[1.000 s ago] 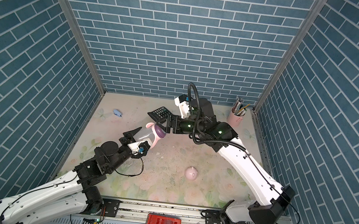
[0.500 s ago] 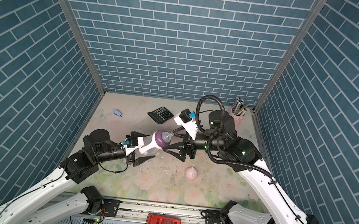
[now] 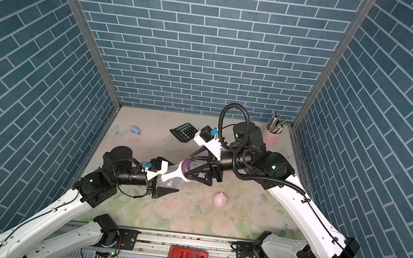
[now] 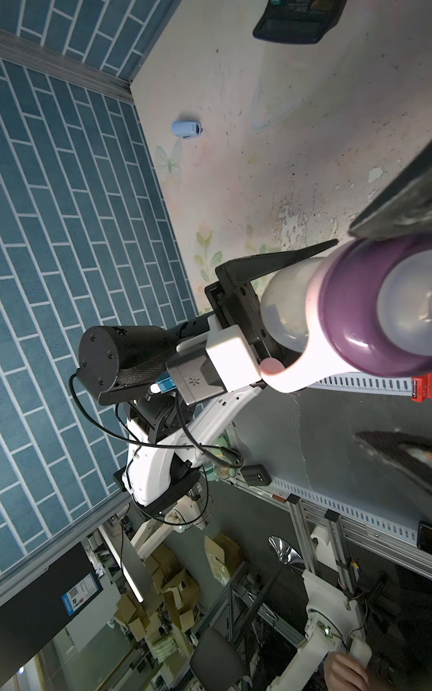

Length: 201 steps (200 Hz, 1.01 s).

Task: Assemble the baby bottles
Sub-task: Screw the nipple onto the baby bottle.

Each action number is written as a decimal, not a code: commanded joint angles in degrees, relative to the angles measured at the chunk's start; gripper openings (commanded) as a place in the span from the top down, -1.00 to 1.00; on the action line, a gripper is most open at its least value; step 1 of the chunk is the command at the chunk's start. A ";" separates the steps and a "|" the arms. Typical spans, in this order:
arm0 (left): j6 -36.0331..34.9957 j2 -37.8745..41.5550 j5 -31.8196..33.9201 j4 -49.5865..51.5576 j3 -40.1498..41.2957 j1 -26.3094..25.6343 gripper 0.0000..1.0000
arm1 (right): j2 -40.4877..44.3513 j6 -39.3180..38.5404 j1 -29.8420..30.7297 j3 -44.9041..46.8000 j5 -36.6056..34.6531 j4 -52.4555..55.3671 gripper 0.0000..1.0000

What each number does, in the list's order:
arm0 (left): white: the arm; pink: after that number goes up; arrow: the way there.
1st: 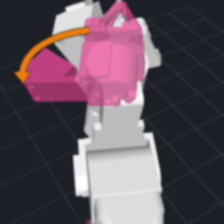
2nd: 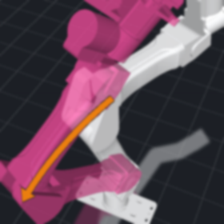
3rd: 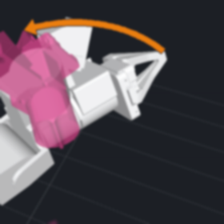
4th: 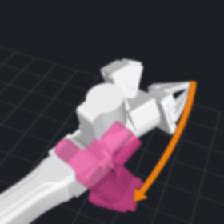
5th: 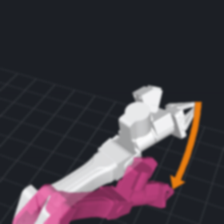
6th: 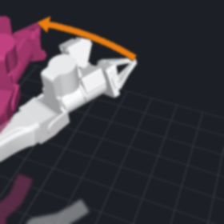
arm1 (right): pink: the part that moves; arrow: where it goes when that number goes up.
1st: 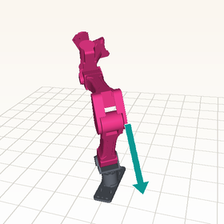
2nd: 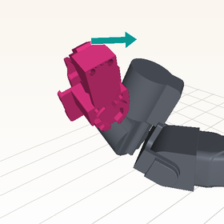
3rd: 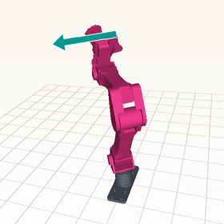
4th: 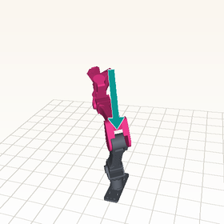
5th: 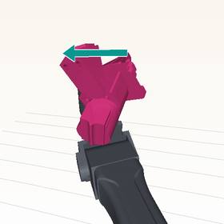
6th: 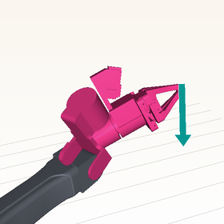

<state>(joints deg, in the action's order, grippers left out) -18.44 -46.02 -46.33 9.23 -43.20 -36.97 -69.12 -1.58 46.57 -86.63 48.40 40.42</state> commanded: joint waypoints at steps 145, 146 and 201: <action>0.51 -0.65 -0.96 -0.46 -3.24 0.75 0.86 | -1.12 -3.33 1.03 1.11 -1.12 8.84 -0.50; 0.51 -0.65 -0.96 -0.50 -3.22 0.76 0.86 | -1.11 -3.33 1.05 1.11 -1.07 8.86 -0.50; 0.39 -1.09 -1.22 0.18 -3.73 0.73 0.86 | -1.59 -4.28 1.14 0.86 -0.57 10.92 -0.63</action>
<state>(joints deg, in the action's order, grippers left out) -18.50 -47.27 -47.86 12.21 -44.16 -36.88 -70.76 -2.79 46.87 -86.39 45.89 46.72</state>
